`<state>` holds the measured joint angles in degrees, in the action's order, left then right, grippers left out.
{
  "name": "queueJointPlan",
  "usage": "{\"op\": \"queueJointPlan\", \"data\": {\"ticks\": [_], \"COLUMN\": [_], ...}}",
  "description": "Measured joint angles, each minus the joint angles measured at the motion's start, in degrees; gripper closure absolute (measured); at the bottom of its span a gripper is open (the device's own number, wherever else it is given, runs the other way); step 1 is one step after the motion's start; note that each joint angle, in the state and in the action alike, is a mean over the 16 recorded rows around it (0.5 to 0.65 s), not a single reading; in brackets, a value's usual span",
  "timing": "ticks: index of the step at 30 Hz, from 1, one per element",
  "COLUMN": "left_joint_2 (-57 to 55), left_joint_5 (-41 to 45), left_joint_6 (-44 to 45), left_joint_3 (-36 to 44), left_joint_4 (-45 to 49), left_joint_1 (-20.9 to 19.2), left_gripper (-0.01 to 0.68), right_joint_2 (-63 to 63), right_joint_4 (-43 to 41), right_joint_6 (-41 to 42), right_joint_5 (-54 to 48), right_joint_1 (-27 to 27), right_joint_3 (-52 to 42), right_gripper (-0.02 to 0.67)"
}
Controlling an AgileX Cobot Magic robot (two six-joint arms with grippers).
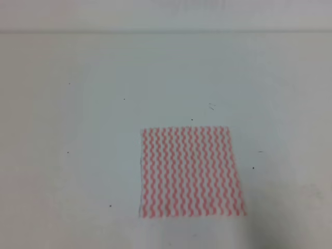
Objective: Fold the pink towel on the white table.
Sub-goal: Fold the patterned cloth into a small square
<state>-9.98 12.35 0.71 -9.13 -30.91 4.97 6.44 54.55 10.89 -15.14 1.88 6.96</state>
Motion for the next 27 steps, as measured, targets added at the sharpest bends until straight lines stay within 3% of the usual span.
{"op": "queueJointPlan", "data": {"ticks": [8,20,27], "left_joint_2": [-15.5,-36.6,-48.5], "left_joint_5": [8.9,14.7,14.4], "left_joint_6": [12.3,54.2,72.6], "left_joint_3": [-9.3,-13.9,-16.2], "left_joint_4": [-5.3,-41.8,-57.9], "left_joint_1": [0.0,0.9,7.3], "left_gripper": [0.678,0.678,0.678], "right_joint_2": [13.1,30.4,37.8], "right_joint_4": [-7.8,-9.0,-3.1], "right_joint_6": [-0.1,2.4,7.5], "right_joint_5": [-9.6,-18.2,-19.1], "right_joint_1": [0.0,0.0,2.7], "right_joint_3": [9.3,15.3,17.5], "right_gripper": [0.667,0.667,0.667]}}
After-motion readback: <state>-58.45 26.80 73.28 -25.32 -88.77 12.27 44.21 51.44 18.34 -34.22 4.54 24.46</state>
